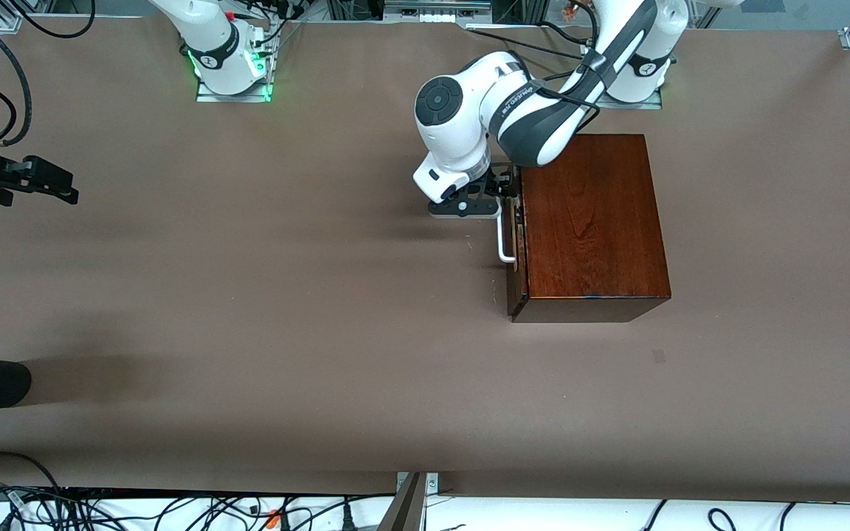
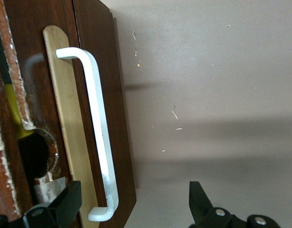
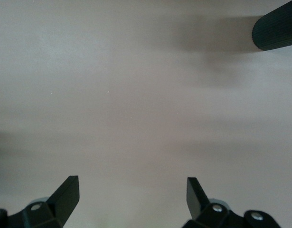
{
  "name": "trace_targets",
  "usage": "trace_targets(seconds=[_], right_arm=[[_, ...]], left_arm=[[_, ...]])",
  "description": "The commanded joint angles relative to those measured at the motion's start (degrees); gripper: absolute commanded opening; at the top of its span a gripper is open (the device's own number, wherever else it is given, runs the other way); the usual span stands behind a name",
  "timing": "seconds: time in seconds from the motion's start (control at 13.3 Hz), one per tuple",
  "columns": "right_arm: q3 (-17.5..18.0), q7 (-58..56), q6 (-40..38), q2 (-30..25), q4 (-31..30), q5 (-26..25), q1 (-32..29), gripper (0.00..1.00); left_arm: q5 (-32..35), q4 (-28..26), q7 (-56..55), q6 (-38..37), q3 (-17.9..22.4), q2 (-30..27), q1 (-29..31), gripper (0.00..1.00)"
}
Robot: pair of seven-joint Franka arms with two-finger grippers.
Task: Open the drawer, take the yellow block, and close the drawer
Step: 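Reach the left gripper to the white drawer handle of the box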
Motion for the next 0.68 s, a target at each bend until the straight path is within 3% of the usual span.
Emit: trace_targets(seconds=[0.0, 0.6], right_arm=[[0.63, 0.29, 0.05, -0.39, -0.03, -0.34, -0.62, 1.0], [0.72, 0.37, 0.05, -0.39, -0.03, -0.34, -0.62, 1.0]], left_arm=[[2.35, -2.78, -1.53, 2.66, 0.39, -0.81, -0.32, 1.0], [5.53, -3.32, -3.29, 5.31, 0.56, 0.51, -0.32, 1.0]])
